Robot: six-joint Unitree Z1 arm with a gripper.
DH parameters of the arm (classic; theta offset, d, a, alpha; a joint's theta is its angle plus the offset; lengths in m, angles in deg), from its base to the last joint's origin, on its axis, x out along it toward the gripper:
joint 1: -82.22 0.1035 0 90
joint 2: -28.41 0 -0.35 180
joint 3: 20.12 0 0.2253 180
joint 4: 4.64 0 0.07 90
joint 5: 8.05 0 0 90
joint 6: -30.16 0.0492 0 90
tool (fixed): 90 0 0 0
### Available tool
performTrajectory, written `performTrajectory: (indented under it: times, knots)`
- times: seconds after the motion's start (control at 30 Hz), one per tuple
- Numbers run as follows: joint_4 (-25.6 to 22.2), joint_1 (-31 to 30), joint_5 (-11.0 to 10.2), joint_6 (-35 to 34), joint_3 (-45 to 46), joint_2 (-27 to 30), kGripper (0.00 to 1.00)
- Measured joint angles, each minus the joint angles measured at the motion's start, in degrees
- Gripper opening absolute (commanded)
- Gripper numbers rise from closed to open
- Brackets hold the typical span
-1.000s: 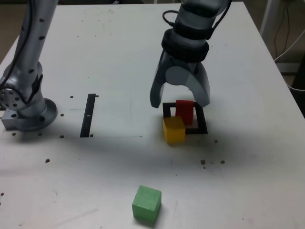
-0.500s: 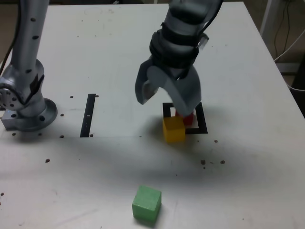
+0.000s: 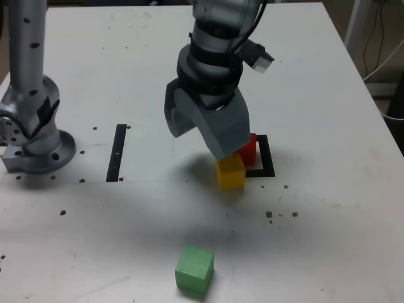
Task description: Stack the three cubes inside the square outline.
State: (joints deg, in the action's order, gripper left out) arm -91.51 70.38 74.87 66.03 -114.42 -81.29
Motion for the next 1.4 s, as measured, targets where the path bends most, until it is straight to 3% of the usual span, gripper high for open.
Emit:
performTrajectory:
  times: [0.5, 1.4]
  knots:
    - [2.38, -6.21, -0.77, -1.14, 1.18, 0.02, 0.99]
    - [6.64, -7.07, -0.99, -1.61, 1.13, -5.57, 0.97]
